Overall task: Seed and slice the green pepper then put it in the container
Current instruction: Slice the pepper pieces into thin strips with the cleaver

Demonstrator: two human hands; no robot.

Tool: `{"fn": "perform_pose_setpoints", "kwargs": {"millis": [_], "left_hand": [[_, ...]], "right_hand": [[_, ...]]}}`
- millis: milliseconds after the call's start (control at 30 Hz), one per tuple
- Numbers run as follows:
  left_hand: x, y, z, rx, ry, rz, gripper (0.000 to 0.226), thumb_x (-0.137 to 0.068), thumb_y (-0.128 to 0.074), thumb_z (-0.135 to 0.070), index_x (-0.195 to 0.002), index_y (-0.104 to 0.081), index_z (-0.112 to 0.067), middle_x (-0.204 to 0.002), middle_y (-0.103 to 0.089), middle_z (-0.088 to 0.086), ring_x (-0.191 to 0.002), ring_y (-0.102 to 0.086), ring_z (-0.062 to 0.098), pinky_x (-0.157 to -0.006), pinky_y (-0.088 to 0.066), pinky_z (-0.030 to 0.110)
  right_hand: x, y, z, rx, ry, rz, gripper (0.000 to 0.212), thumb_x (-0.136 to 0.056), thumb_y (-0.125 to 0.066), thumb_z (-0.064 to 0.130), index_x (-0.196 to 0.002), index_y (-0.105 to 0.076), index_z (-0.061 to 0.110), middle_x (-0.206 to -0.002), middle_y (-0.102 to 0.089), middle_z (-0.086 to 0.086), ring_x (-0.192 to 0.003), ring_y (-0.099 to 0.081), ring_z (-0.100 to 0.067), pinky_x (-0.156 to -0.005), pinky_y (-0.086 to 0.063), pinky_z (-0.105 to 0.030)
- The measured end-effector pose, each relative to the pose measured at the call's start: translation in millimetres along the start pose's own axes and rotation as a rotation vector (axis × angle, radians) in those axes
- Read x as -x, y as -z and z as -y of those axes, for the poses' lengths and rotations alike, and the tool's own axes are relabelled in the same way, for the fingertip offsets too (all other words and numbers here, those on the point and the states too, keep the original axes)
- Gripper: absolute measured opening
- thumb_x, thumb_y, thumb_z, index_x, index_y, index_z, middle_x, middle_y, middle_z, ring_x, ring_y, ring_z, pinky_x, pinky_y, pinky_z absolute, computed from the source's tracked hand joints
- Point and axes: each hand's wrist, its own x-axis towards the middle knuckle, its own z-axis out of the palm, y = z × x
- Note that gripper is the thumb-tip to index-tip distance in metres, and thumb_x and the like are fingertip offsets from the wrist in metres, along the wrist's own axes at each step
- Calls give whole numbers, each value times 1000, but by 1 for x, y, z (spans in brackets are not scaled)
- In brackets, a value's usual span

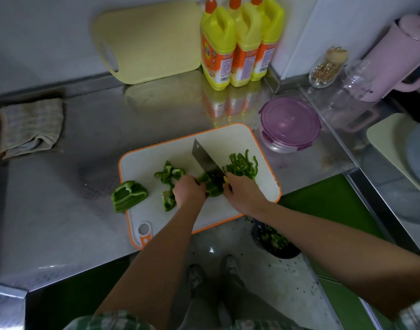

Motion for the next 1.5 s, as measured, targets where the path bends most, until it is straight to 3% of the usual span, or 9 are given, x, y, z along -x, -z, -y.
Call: {"fn": "perform_pose_setpoints", "kwargs": {"millis": [233, 500, 700, 1000, 1200, 1333, 1500], "left_hand": [[-4, -1, 1, -19, 7, 7, 21, -93, -57, -24, -84, -70, -9, -80, -71, 7, -77, -67, 21, -57, -46, 27], [-9, -3, 7, -73, -66, 23, 21, -95, -53, -24, -86, -64, -7, -86, -69, 10, -82, -65, 26, -60, -45, 29], [-8, -6, 11, -78, -125, 15, 20, -97, -51, -25, -82, -54, -12, -85, -66, 10, -83, -62, 27, -61, -39, 29], [1, -6, 8, -97, -158, -26, 16, -99, -48, -20, -86, -49, -12, -92, -63, 13, -87, -60, 29, -64, -40, 32], [6, -9, 15, -57, -213, -54, 13, -98, -46, -15, -96, -56, -7, -94, -65, 14, -89, -62, 31, -65, -40, 31], [2, -6, 16, -44, -224, -40, 16, -99, -49, -21, -97, -58, -7, -92, -67, 13, -87, -63, 31, -68, -48, 34], [5, -8, 18, -1, -206, -62, 18, -99, -49, -22, -99, -57, -6, -92, -67, 15, -87, -63, 33, -64, -42, 33]], "right_hand": [[-1, -3, -2, 104, -3, 36, 20, -100, -39, 20, -111, -51, 8, -90, -62, -12, -80, -61, -28, -61, -37, -29], [-2, -16, -5, 69, -22, 18, 18, -99, -40, 20, -101, -52, 8, -80, -57, -9, -76, -60, -26, -62, -43, -31], [-3, -16, -1, 91, -53, 26, 17, -100, -39, 21, -92, -49, 11, -75, -48, -3, -71, -54, -21, -61, -36, -29], [-3, -17, 4, 67, -93, 36, 18, -100, -38, 16, -102, -53, 6, -89, -62, -12, -83, -61, -27, -63, -39, -29], [-13, -27, 11, 84, -102, 0, 13, -100, -38, 15, -100, -49, 8, -79, -58, -7, -70, -58, -25, -56, -35, -29], [-18, -23, 5, 59, -65, -25, 15, -101, -37, 22, -90, -41, 13, -74, -49, -3, -62, -48, -20, -50, -30, -29], [-20, -22, 2, 30, -48, -52, 15, -101, -38, 22, -94, -44, 10, -68, -44, 2, -61, -45, -19, -54, -32, -30]]}}
